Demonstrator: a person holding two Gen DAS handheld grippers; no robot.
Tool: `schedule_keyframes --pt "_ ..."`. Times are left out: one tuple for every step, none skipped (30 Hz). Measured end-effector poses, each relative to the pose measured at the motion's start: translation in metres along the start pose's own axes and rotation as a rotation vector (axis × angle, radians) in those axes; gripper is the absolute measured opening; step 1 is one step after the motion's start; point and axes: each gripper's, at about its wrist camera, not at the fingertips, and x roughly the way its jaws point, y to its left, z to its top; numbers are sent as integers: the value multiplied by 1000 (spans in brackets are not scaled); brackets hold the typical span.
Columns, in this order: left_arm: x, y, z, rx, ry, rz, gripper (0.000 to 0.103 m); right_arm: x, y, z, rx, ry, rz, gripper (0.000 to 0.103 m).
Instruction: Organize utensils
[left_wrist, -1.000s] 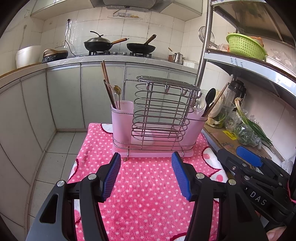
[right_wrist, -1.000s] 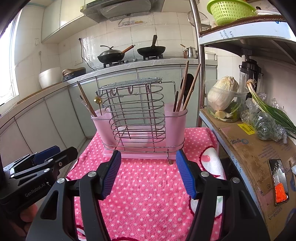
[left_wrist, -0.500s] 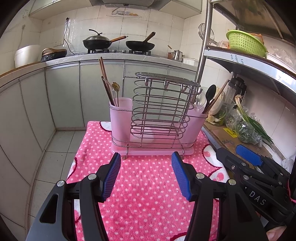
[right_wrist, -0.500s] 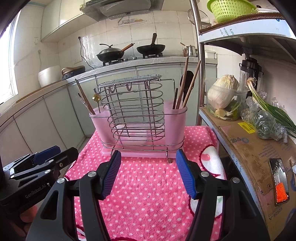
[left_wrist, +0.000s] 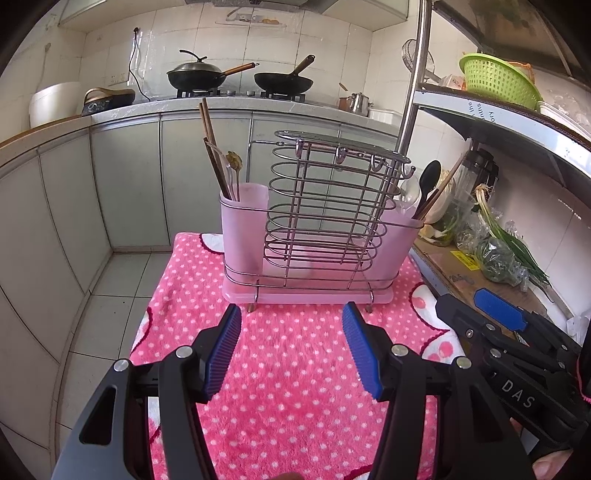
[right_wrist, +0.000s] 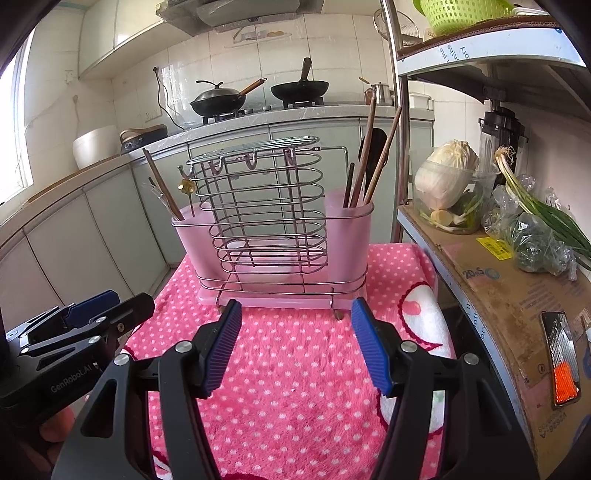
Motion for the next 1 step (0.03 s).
schedule_keyframes --pt "2 1 0 -1 4 -1 56 1 0 0 -1 2 -2 62"
